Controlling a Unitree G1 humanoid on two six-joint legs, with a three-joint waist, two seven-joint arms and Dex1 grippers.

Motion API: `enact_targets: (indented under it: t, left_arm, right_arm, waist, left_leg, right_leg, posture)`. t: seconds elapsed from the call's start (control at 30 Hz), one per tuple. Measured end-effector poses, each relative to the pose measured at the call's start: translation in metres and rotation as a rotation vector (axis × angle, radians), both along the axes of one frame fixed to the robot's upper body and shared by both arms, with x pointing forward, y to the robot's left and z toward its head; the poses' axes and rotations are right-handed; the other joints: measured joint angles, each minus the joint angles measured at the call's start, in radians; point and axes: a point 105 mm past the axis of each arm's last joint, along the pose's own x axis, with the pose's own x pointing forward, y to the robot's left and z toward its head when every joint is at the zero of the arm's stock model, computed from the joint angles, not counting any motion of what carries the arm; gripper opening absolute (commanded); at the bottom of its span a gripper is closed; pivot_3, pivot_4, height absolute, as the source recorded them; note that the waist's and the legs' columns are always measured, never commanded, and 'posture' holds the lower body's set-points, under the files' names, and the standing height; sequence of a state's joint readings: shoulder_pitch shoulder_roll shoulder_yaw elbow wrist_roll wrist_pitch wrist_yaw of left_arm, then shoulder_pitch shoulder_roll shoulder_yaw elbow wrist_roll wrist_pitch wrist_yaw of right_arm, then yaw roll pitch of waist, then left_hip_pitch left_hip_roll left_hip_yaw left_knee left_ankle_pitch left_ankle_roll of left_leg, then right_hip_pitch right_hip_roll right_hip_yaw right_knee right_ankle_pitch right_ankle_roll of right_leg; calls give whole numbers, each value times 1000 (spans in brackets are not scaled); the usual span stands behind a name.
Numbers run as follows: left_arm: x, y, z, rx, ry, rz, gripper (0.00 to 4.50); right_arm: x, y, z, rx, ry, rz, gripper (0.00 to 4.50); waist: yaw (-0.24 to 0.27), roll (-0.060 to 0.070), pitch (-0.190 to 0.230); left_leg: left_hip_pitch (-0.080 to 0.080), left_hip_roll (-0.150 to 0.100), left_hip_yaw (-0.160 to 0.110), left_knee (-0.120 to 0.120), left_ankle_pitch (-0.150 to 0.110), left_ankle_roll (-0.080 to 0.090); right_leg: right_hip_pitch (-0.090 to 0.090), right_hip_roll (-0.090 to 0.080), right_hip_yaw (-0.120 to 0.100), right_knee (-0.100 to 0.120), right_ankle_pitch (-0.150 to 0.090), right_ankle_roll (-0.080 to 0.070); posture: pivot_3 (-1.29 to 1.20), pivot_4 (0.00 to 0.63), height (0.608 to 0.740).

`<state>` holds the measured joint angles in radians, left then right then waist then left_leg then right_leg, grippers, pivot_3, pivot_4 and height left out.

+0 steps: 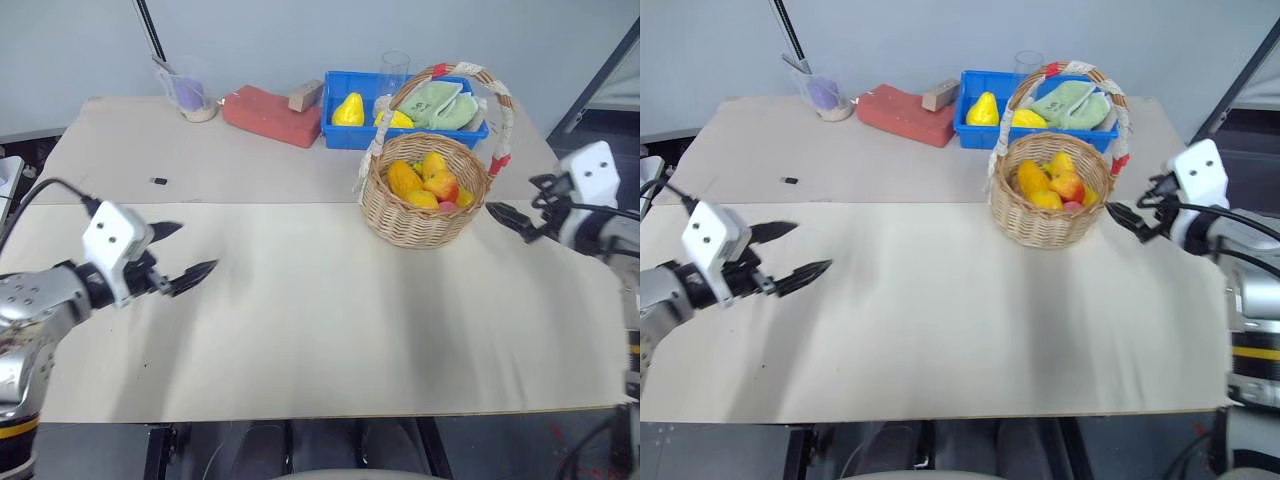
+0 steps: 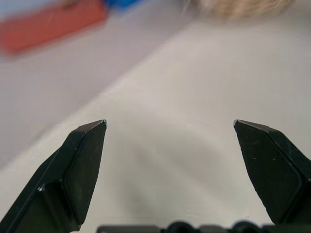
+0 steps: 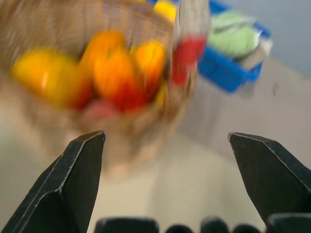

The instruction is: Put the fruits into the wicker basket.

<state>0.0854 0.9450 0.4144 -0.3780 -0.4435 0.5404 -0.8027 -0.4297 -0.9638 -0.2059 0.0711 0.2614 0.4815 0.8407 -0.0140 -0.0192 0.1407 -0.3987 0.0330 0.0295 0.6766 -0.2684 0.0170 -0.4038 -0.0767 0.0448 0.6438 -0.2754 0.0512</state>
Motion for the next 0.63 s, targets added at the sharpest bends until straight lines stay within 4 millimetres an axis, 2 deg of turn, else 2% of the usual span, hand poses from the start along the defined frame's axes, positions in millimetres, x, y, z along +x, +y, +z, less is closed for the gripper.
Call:
enact_targets:
  t: [0.13,0.3,0.43,0.63]
  left_arm:
    - [-14,16,-13,61,61,24,4500]
    - [-19,30,-10,81,68,50,4500]
    - [-22,30,-11,79,81,37,4500]
    - [-24,30,-14,72,104,31,4500]
  right_arm:
    - [-23,9,-16,-73,124,154,4472]
    - [-42,18,-35,-132,266,282,4472]
    - [-45,22,-42,-138,305,315,4472]
    - [-45,22,-41,-146,306,316,4472]
  waist:
    - [1,0,0]
    - [6,0,0]
    - [4,0,0]
    - [3,0,0]
  left_leg:
    - [0,1,0,0,0,0]
    - [0,1,0,0,0,0]
    - [0,0,0,0,0,0]
    - [0,0,0,0,0,0]
  right_leg:
    - [0,0,0,0,0,0]
    - [0,-1,0,0,0,0]
    - [0,-1,0,1,0,0]
    - [0,-1,0,1,0,0]
  posture:
    - [0,150,740]
    - [0,150,740]
    - [0,150,740]
    - [0,150,740]
